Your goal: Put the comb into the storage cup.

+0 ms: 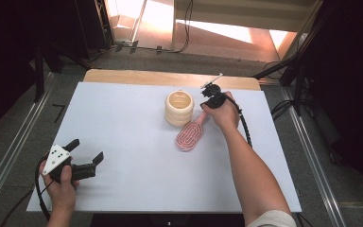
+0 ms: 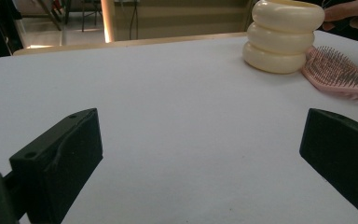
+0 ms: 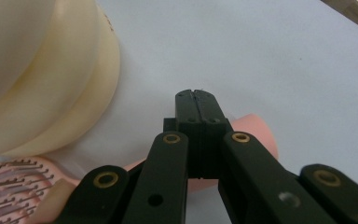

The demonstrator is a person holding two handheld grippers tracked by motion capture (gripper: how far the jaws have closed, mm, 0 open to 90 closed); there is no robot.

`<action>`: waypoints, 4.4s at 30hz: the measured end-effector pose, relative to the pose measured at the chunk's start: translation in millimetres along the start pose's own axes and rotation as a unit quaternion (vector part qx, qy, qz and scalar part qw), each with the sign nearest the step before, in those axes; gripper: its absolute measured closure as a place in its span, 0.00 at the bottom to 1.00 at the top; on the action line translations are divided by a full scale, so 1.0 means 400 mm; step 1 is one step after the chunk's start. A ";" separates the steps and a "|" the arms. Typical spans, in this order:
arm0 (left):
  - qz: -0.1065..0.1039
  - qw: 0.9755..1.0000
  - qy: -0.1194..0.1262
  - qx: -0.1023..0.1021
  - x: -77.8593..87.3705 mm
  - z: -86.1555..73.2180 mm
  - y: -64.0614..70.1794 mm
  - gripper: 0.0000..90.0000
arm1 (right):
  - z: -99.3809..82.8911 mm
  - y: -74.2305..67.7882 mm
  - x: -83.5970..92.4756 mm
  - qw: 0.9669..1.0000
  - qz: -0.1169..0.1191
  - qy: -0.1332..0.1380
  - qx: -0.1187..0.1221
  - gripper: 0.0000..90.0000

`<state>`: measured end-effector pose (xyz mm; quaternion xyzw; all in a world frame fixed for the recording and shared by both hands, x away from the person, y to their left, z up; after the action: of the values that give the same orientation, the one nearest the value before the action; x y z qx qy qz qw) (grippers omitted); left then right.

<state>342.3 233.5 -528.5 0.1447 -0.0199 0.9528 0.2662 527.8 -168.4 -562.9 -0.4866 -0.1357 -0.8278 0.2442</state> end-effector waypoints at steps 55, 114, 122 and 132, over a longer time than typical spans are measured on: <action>-0.001 1.000 -0.005 -0.005 -0.002 -0.003 0.004 0.00 | -0.196 0.013 0.081 0.997 0.069 -0.021 -0.008 0.98; 0.000 1.000 -0.005 -0.006 -0.003 -0.003 0.004 0.00 | -0.244 -0.050 0.117 0.953 0.111 -0.052 0.278 0.23; -0.001 1.000 -0.005 -0.007 -0.003 -0.003 0.004 0.00 | -0.251 -0.055 0.102 0.948 0.107 -0.068 0.290 0.47; 0.000 1.000 -0.006 -0.007 -0.003 -0.003 0.004 0.00 | -0.250 -0.055 0.090 0.946 0.095 -0.086 0.297 0.54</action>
<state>342.0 231.6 -530.0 0.1482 -0.0281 0.9517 0.2675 427.6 -205.9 -580.1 -0.4718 -0.3492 -0.6778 0.4428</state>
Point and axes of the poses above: each handheld gripper's, and its own axes: x roughly backward along the jaws, z roughly out of its top, y roughly to its right, the point moved 10 cm from there along -x, roughly forward along the jaws, and after that the axes turned 1 degree about y, right-handed, at the moved point
